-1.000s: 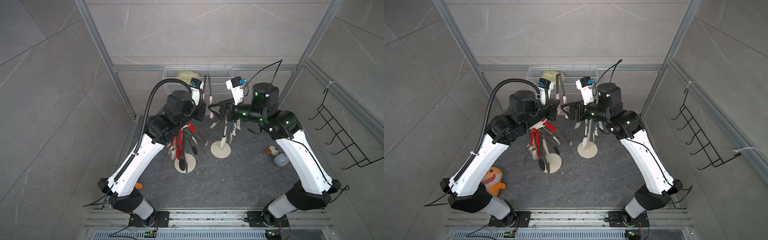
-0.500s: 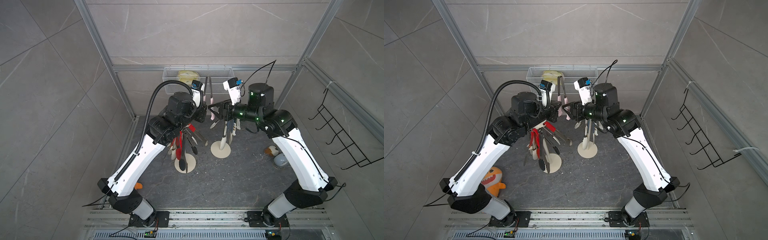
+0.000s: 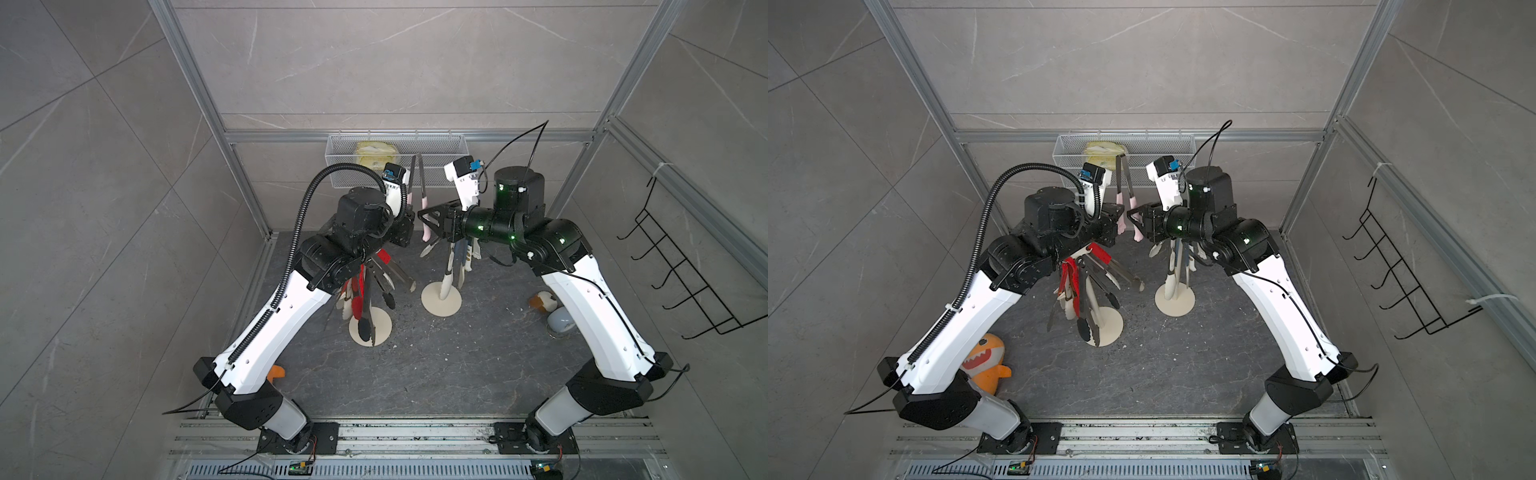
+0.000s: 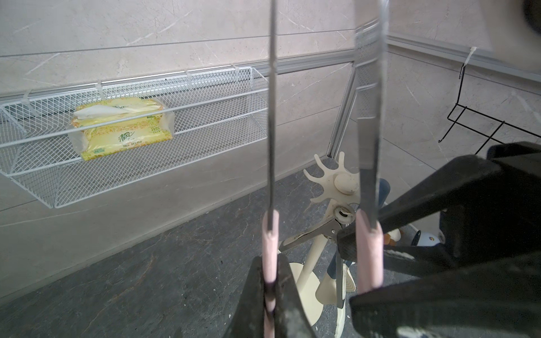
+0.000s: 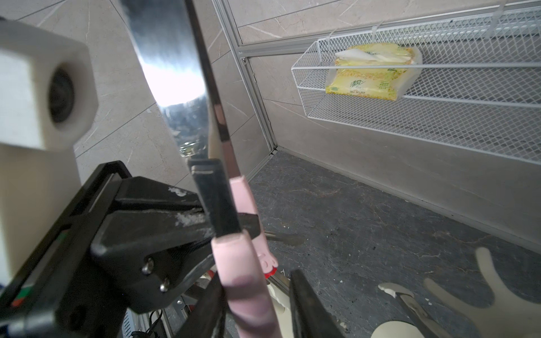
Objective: Hang food tongs on kitchen utensil racks
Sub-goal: Pick up the food tongs from the center of the board.
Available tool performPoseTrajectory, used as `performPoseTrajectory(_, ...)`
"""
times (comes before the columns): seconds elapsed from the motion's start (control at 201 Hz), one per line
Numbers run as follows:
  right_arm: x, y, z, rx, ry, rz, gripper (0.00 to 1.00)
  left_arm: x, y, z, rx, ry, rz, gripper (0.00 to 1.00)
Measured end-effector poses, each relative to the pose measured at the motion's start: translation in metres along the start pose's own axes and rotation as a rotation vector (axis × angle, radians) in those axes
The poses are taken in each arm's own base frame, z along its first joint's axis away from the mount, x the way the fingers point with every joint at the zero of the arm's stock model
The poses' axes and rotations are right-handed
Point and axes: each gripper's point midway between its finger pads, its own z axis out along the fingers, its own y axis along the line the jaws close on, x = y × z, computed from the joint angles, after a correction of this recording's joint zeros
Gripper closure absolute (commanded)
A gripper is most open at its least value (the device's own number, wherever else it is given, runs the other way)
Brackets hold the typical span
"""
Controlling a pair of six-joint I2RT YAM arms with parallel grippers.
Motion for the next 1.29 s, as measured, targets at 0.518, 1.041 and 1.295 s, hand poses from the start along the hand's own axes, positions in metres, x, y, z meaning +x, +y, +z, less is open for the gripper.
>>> performPoseTrajectory(0.518, 0.003, 0.003, 0.003, -0.023, 0.012, -0.005, 0.79, 0.004, 0.0, -0.003, 0.004, -0.026, -0.014, 0.74)
performPoseTrajectory(1.041, 0.008, -0.007, 0.001, 0.031, 0.032, -0.012, 0.85, -0.027, 0.003, -0.04, 0.017, -0.15, -0.076, 0.24)
performPoseTrajectory(1.295, 0.013, -0.012, 0.0, 0.089, 0.053, -0.056, 0.86, -0.034, 0.028, -0.076, -0.088, -0.175, -0.144, 0.0)
